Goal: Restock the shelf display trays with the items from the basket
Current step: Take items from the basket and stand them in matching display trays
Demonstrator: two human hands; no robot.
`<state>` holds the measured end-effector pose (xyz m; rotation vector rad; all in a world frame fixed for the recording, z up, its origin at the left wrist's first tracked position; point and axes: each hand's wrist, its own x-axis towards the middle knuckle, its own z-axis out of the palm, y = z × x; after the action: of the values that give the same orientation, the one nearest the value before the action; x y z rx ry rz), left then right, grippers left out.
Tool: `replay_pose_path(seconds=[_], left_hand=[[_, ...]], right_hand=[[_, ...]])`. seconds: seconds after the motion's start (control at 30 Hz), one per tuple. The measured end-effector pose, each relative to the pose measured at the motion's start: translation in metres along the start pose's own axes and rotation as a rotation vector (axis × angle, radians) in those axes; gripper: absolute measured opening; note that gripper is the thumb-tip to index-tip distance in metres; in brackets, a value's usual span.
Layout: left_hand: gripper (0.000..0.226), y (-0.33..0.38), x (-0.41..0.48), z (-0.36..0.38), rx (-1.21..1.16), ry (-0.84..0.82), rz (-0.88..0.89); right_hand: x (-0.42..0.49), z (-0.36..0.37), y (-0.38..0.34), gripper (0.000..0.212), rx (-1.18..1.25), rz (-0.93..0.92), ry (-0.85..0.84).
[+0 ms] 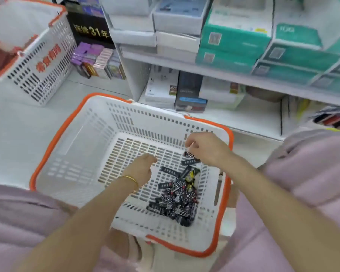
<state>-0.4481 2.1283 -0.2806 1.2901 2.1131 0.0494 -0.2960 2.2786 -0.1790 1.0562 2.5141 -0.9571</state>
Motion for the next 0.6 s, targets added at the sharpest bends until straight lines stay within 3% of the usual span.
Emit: replay_pose_path(seconds=[0.2, 0.43, 0.6], left_hand=[[0.094, -0.006, 0.043, 0.073, 0.313, -0.284, 0.186], [0.088, 0.009, 0.080, 0.113, 0.433, -0.219, 0.278], [0.092, 0.024, 0.076, 0.136, 0.330, -0.220, 0.184]], right_hand=[[0.015, 0.016, 0.016, 0.026, 0.030, 0.066, -0.003], [0.024, 0.029, 0.023, 0.025, 0.186, 0.152, 0.006], [0.025, 0.027, 0.029, 0.024, 0.244, 0.192, 0.035]])
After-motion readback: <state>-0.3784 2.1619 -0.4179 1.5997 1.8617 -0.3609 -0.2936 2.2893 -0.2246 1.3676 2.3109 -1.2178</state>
